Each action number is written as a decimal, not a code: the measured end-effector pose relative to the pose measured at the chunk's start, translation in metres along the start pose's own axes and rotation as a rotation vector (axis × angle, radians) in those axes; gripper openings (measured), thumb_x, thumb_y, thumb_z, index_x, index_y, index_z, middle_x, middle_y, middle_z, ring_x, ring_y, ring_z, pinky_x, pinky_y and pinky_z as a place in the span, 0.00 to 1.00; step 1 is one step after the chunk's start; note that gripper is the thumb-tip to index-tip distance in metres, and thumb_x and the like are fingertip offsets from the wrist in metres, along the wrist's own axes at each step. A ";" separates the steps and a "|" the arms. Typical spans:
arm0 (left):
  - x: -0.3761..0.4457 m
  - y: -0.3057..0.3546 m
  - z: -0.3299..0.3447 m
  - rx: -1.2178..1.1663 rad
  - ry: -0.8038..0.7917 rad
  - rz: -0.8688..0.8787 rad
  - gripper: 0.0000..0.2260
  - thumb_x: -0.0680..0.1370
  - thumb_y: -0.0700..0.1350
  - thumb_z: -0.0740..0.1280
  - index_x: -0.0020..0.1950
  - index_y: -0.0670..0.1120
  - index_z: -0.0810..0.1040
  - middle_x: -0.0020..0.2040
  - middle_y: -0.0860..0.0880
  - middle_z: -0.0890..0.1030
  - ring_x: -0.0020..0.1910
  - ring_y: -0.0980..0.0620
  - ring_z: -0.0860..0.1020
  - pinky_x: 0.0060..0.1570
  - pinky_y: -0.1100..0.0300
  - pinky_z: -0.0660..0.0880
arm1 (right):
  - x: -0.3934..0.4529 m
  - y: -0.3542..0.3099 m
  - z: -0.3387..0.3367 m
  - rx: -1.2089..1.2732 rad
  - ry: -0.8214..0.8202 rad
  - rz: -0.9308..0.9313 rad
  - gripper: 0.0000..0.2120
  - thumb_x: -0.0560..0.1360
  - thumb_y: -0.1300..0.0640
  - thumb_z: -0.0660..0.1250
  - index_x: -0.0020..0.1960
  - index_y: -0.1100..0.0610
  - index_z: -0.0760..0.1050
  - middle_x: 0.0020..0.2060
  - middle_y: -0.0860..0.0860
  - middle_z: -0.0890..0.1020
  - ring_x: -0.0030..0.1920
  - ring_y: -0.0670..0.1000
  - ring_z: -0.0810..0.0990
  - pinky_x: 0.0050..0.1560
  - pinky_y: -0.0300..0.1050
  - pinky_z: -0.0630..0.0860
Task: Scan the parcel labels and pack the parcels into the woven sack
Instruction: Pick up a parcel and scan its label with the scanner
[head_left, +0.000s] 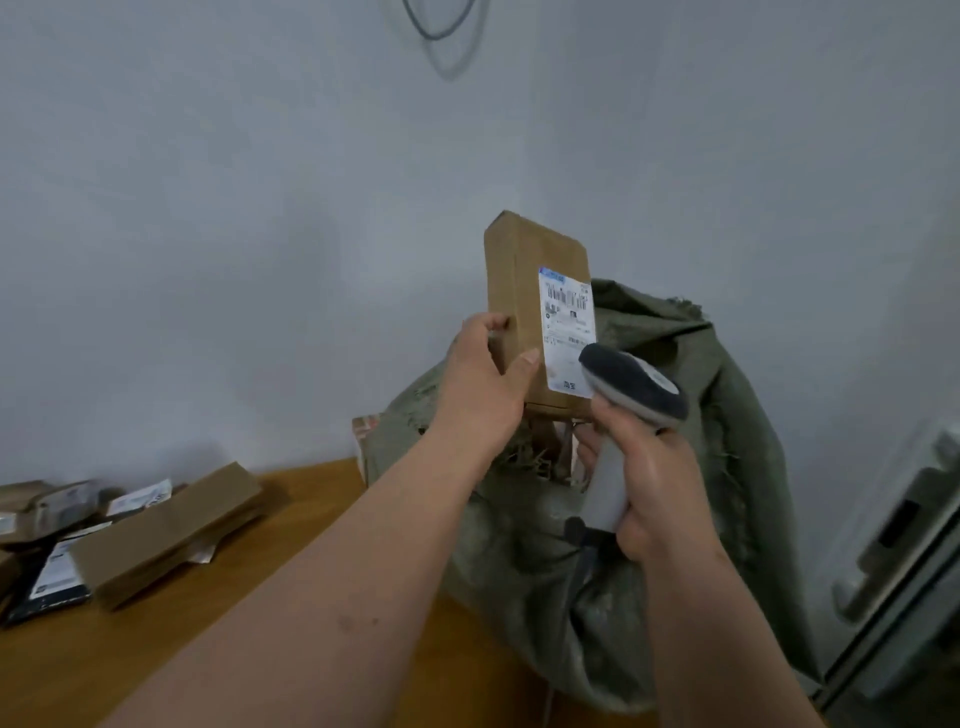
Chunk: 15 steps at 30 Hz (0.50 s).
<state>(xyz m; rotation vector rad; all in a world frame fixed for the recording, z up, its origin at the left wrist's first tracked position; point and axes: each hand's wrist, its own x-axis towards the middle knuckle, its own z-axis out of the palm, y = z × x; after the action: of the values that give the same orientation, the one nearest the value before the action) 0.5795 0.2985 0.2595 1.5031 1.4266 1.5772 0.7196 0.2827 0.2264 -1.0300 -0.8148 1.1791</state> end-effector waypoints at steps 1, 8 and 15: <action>0.008 -0.005 0.008 0.144 -0.016 -0.025 0.18 0.81 0.47 0.65 0.70 0.56 0.68 0.72 0.48 0.68 0.66 0.48 0.74 0.60 0.51 0.78 | 0.011 0.002 -0.005 -0.007 -0.014 0.034 0.15 0.74 0.57 0.75 0.59 0.57 0.80 0.51 0.58 0.86 0.54 0.55 0.85 0.61 0.54 0.79; 0.019 -0.039 0.033 0.558 -0.336 -0.171 0.22 0.83 0.42 0.60 0.77 0.50 0.67 0.78 0.48 0.65 0.74 0.47 0.66 0.66 0.61 0.64 | 0.051 0.029 -0.022 -0.081 -0.090 0.114 0.13 0.72 0.53 0.76 0.55 0.53 0.81 0.49 0.54 0.87 0.54 0.55 0.84 0.58 0.54 0.80; 0.018 -0.069 0.014 0.922 -0.310 -0.203 0.23 0.80 0.54 0.61 0.76 0.62 0.64 0.77 0.51 0.65 0.75 0.44 0.63 0.73 0.40 0.60 | 0.058 0.040 -0.010 -0.114 -0.142 0.125 0.16 0.74 0.55 0.75 0.61 0.54 0.79 0.49 0.51 0.86 0.52 0.52 0.83 0.52 0.48 0.79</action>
<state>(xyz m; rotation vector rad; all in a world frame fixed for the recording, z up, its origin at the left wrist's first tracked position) 0.5694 0.3395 0.2009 1.8723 2.1513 0.4998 0.7277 0.3398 0.1850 -1.1128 -0.9492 1.3358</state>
